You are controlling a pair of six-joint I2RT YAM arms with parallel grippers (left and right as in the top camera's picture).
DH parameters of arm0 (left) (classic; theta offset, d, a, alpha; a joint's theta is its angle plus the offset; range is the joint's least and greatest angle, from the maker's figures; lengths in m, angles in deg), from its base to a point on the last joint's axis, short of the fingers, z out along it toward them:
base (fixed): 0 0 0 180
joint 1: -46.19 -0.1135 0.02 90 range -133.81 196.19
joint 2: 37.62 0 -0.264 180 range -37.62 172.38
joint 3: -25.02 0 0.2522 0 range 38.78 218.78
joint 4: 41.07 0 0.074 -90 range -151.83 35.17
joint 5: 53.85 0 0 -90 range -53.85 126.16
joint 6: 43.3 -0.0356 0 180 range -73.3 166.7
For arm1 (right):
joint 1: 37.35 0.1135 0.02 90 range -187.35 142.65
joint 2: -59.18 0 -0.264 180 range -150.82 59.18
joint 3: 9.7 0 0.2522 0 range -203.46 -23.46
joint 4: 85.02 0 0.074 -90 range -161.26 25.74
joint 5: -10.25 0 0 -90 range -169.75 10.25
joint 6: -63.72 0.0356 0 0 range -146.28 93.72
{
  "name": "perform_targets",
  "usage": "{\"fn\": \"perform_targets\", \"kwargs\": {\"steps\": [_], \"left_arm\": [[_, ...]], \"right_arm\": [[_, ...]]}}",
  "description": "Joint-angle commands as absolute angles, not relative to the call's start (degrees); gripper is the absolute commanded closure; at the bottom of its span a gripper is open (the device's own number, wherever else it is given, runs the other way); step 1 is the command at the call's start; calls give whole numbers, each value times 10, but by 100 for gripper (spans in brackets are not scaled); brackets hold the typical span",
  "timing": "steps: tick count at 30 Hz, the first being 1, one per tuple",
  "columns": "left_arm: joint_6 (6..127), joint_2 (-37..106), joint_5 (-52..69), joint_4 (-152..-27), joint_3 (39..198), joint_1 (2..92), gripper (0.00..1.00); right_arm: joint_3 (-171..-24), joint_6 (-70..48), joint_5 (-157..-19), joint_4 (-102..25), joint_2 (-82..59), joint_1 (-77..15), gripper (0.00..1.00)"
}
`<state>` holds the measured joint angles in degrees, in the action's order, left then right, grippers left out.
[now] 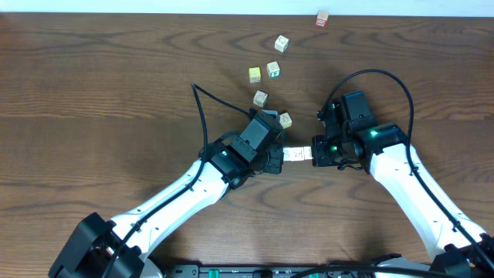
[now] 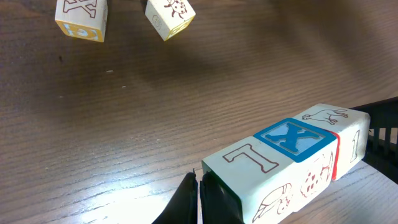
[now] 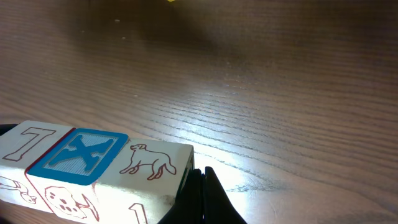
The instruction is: Lift 3 blocks
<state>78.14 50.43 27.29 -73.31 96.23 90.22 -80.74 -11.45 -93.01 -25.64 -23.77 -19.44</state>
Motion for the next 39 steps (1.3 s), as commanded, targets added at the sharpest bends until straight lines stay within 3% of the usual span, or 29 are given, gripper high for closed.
{"fn": "perform_targets", "kwargs": {"steps": [1, 26, 39], "left_arm": [[770, 492, 137, -701, 991, 942, 93], [787, 492, 162, -710, 1006, 952, 93], [784, 475, 183, -721, 1014, 961, 93]], "right_arm": [[-840, -112, -1154, -273, -228, -162, 99], [-870, -104, -1179, -241, -228, -154, 99], [-913, -105, -1127, -198, -228, -132, 99]]}}
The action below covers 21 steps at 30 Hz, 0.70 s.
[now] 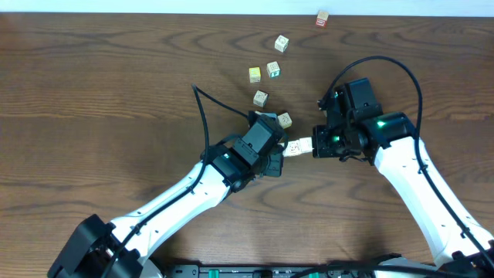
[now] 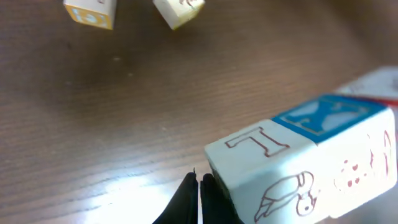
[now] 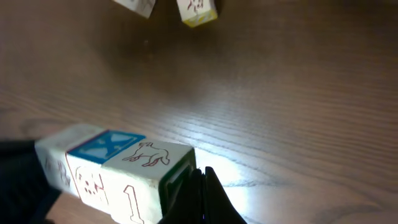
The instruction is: Lift 3 blocks
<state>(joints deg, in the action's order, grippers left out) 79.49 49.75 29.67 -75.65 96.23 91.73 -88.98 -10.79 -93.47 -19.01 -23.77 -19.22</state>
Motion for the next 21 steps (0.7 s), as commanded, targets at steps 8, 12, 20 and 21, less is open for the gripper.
{"fn": "perform_targets", "kwargs": {"steps": [8, 12, 20, 21], "left_arm": [[782, 455, 192, -725, 1014, 961, 93], [782, 455, 208, -736, 1014, 961, 93], [782, 454, 237, -755, 1014, 961, 93], [782, 454, 238, -754, 1014, 961, 93]], "right_arm": [[-913, -104, -1125, -197, -228, -109, 99], [-913, -92, -1096, -187, -228, -86, 99], [-913, -92, -1082, -168, -228, -81, 99], [-913, -92, -1082, -167, -228, -81, 99]]}}
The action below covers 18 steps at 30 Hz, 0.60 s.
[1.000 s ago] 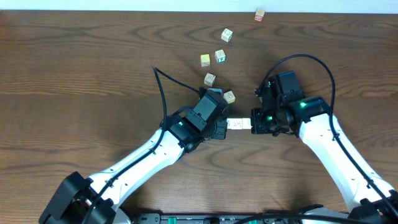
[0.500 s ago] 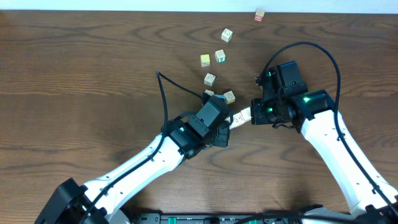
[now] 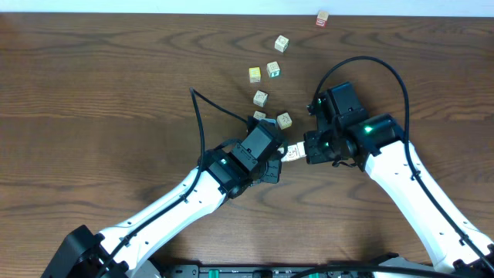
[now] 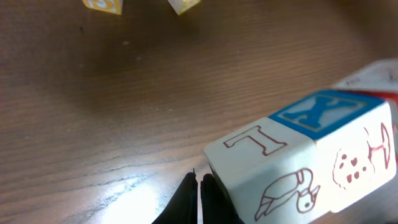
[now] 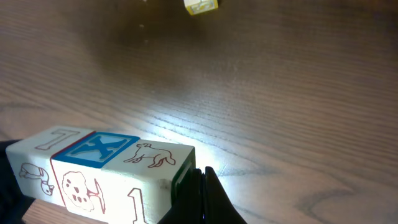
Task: Lift 3 blocks
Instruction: 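Hold the three-block row raised between both grippers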
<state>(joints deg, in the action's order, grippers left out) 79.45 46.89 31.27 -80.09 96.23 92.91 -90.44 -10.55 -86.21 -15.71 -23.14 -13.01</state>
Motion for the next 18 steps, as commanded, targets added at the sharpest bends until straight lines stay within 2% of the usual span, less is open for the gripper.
{"fn": "perform_targets", "kwargs": {"steps": [1, 18], "left_arm": [[782, 454, 238, -753, 1014, 960, 93], [787, 451, 253, -749, 1014, 960, 93]], "right_arm": [[-913, -92, -1081, -167, -228, -81, 99], [-913, -83, -1075, -153, -228, -81, 99]]}}
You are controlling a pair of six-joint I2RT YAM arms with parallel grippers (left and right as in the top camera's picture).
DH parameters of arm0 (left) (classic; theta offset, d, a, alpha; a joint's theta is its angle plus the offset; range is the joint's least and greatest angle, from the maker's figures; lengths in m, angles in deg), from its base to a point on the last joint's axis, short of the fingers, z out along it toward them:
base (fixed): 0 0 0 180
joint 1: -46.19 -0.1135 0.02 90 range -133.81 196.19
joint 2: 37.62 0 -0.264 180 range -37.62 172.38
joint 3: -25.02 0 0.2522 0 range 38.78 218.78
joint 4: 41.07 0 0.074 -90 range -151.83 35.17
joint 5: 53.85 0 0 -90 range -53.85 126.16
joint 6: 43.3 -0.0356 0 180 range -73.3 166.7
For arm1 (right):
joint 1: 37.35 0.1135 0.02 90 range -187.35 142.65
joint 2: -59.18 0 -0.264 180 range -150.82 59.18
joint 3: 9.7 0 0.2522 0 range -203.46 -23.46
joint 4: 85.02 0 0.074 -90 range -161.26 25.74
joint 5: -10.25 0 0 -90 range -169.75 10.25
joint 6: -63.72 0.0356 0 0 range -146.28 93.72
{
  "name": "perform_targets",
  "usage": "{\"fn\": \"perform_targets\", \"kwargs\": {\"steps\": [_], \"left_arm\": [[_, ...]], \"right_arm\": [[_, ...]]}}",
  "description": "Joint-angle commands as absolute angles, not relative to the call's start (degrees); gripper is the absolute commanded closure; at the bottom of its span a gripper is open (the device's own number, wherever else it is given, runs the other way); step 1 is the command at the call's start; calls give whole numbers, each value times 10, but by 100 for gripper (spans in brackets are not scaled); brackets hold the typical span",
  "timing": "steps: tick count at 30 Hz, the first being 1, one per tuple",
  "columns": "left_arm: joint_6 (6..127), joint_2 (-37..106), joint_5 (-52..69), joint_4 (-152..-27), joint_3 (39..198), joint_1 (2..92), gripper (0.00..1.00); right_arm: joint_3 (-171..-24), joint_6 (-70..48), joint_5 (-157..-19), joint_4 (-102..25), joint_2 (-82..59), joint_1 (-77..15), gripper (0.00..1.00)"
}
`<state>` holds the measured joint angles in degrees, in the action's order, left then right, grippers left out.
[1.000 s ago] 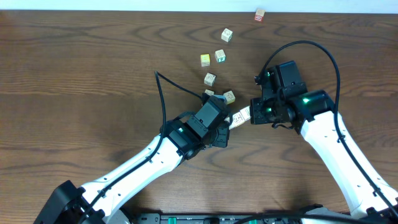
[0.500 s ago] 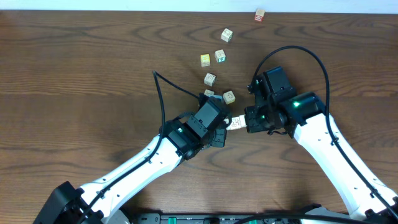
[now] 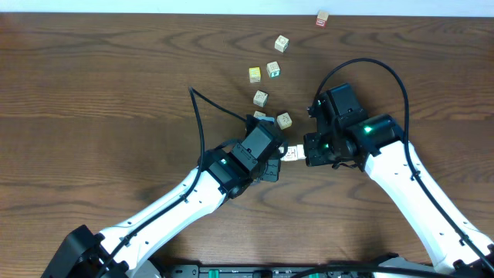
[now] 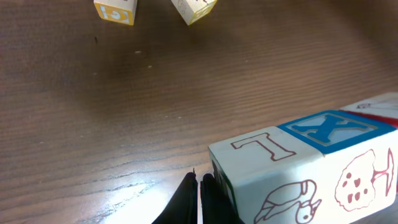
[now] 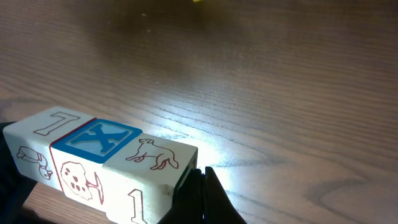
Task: Lift 3 blocks
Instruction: 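Hold the three-block row raised between both grippers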
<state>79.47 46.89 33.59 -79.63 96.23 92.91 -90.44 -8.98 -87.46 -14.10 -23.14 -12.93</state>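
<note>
Three white picture blocks form one row (image 3: 292, 154), squeezed end to end between my two grippers and held off the table. My left gripper (image 4: 199, 182) is shut, its closed fingers pressing the end of the "L" block (image 4: 261, 163). Beside that block sits the blue "X" block (image 4: 333, 129). My right gripper (image 5: 200, 172) is shut too, pushing against the dog block (image 5: 158, 157) at the other end. The X block (image 5: 96, 138) is in the middle. In the overhead view the left gripper (image 3: 276, 158) and right gripper (image 3: 307, 152) face each other.
Several loose blocks lie just beyond the row: one (image 3: 283, 120) close to the grippers, others (image 3: 261, 98) (image 3: 255, 74) (image 3: 273, 69) farther back, one (image 3: 282, 43) beyond those. A red block (image 3: 322, 18) sits at the far table edge. Cables arc over both arms.
Hardly any change. Both grippers remain shut against the row's ends. The loose blocks now show fuller in the left wrist view, and the yellow one has left the right wrist view.
At first the row lay low, pressed between both shut grippers, right of centre. Then both arms stood a little farther back with the row raised. After that the pair sat slightly to the left, and the row stays pinched there now.
</note>
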Motion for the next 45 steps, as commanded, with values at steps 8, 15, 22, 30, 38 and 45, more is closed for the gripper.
{"fn": "perform_targets", "kwargs": {"steps": [8, 15, 22, 30, 38, 45], "left_arm": [[787, 430, 264, -749, 1014, 960, 93], [787, 428, 263, -753, 1014, 961, 93], [787, 428, 261, -753, 1014, 961, 92], [787, 428, 253, -753, 1014, 960, 93], [786, 428, 253, -753, 1014, 961, 93], [786, 428, 253, -753, 1014, 960, 93]], "right_arm": [[-913, -80, -1074, -153, -228, -81, 99], [-913, -79, -1074, -155, -228, -81, 99], [-913, -78, -1074, -163, -228, -81, 99], [-913, -74, -1074, -174, -228, -81, 99], [-913, -74, -1074, -177, -228, -81, 99], [-913, -75, -1074, -178, -228, -81, 99]]}}
